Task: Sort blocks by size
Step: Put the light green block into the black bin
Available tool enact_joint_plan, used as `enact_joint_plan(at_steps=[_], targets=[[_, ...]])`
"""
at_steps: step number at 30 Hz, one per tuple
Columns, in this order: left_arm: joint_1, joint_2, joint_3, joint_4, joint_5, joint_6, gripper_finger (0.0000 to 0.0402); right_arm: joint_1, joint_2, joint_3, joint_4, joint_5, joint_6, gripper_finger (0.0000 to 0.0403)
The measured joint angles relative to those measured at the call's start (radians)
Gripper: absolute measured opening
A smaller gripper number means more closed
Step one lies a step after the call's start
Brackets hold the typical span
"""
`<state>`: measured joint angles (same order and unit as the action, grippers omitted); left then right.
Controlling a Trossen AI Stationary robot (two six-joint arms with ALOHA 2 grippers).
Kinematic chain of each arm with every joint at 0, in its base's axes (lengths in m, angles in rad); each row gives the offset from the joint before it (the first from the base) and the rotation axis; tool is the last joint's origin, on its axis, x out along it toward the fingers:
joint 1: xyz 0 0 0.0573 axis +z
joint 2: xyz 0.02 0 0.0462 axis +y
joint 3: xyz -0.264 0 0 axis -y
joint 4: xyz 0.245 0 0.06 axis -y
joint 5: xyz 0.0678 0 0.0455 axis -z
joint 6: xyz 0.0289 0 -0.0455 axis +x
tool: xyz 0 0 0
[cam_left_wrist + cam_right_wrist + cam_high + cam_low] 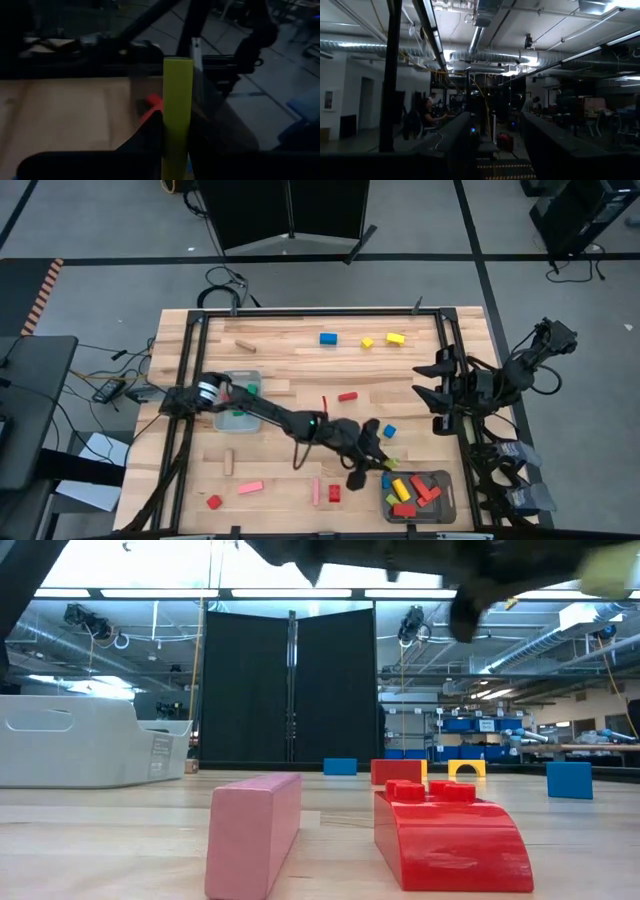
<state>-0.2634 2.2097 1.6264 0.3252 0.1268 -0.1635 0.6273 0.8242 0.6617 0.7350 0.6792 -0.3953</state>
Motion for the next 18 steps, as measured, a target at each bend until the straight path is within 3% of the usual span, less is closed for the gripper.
enact_joint_plan(at_steps=[7, 13, 16, 18], targets=[[-0.038, 0.166, 0.238, -0.019, 0.09, -0.002, 0.0065, 0.001, -0.001, 0.0, 0.006, 0.0, 0.002, 0.0185], [-0.049, 0.289, 0.412, -0.155, 0.127, -0.003, 0.0065, 0.001, -0.001, 0.0, 0.005, 0.0, 0.008, 0.0183], [-0.048, 0.316, 0.454, -0.194, 0.129, -0.011, 0.0067, 0.001, 0.0, 0.0, 0.005, 0.0, 0.011, 0.0184], [-0.048, 0.318, 0.453, -0.202, 0.128, -0.019, 0.0095, 0.001, 0.0, 0.0, 0.005, 0.0, 0.012, 0.0184]])
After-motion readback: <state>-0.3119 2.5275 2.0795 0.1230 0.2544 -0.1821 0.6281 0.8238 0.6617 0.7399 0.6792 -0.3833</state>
